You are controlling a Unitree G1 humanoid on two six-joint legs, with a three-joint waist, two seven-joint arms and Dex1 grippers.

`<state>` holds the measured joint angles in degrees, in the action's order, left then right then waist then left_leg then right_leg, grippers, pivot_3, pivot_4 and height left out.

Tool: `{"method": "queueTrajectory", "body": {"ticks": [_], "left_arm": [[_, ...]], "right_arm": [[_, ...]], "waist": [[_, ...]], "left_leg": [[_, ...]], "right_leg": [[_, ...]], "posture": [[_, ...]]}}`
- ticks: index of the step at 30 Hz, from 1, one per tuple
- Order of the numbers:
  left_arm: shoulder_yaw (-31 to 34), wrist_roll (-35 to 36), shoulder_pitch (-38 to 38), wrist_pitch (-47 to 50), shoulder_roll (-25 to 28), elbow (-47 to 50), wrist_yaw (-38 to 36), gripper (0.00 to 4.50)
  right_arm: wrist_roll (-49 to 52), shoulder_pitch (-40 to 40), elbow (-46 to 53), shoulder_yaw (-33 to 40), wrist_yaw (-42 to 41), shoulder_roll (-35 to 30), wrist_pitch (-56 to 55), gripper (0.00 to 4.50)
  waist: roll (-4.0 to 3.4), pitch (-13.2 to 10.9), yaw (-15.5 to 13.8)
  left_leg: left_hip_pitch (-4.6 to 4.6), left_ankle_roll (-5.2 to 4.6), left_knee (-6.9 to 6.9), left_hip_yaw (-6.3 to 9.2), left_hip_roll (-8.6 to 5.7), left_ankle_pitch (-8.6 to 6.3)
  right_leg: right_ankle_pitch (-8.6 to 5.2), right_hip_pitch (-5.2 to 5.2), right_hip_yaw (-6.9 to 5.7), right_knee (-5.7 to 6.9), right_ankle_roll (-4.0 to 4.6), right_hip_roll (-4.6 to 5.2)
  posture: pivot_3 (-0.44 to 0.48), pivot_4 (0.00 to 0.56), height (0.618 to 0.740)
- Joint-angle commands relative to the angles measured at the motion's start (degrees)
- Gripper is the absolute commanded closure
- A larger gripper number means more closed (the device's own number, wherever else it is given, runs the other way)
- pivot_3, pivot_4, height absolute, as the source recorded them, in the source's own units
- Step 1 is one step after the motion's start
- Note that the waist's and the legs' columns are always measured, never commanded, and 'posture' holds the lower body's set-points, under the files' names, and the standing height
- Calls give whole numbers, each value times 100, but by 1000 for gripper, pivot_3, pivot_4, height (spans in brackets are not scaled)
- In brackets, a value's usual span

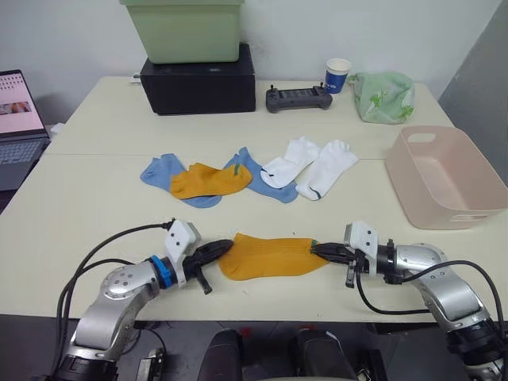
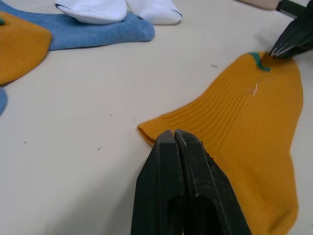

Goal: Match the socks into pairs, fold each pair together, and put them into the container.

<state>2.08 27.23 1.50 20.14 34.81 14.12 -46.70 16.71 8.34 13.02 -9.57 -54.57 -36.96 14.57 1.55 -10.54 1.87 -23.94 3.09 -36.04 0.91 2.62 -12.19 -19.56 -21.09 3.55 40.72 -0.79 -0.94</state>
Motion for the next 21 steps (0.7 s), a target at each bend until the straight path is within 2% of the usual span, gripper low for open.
{"method": "queueTrajectory", "body": {"ticks": [1, 5, 10, 14, 15, 18, 21], "left_arm": [[209, 159, -367, 229, 68, -46, -14, 3867], [-221, -316, -841, 50, 58, -513, -215, 2545], [-716, -782, -1039, -96, 99, -922, -532, 883], [-828, -947, -1093, -230, 108, -1036, -688, 883], [-841, -968, -1129, -267, 86, -1071, -718, 1072], [-874, -990, -1197, -348, 30, -1122, -814, 1781], [-853, -894, -1193, -306, 8, -1024, -916, 2794]], "right_arm": [[175, 44, 409, 321, 211, -78, 478, 3243], [-51, -90, 463, 343, 360, -206, 676, 1814], [-361, -383, 416, 140, 404, -316, 617, 1800], [-416, -549, 472, 161, 460, -301, 644, 1800], [-385, -565, 474, 211, 504, -261, 674, 1978], [-344, -604, 508, 231, 466, -265, 685, 2706], [-261, -555, 546, 270, 474, -193, 727, 3850]], "waist": [[0, 0, -4], [1, 0, -17], [1, 0, -7], [-1, 1, -3], [-1, 2, -5], [-1, 1, -7], [-1, 1, -7]], "left_leg": [[0, 0, 0, 1, 0, 0], [-1, 1, -2, 1, -6, 0], [-3, 0, -1, -5, -5, 0], [5, 0, -1, -2, -2, 0], [4, 0, -1, -1, -2, 0], [3, 0, -2, -2, -4, 0], [3, 0, -2, -3, -5, 0]], "right_leg": [[0, 0, -1, 0, 0, 0], [0, 1, -3, 1, 0, 0], [0, -3, 2, -2, 0, 0], [0, -1, 1, 9, 0, -2], [-5, 0, 0, 9, -8, -2], [-13, 1, 1, 8, -22, -1], [-12, 1, 1, 8, -21, -1]], "posture": [[0, 150, 740], [0, 150, 740], [0, 150, 740], [0, 150, 740], [0, 150, 740], [0, 150, 740], [0, 150, 740]]}}
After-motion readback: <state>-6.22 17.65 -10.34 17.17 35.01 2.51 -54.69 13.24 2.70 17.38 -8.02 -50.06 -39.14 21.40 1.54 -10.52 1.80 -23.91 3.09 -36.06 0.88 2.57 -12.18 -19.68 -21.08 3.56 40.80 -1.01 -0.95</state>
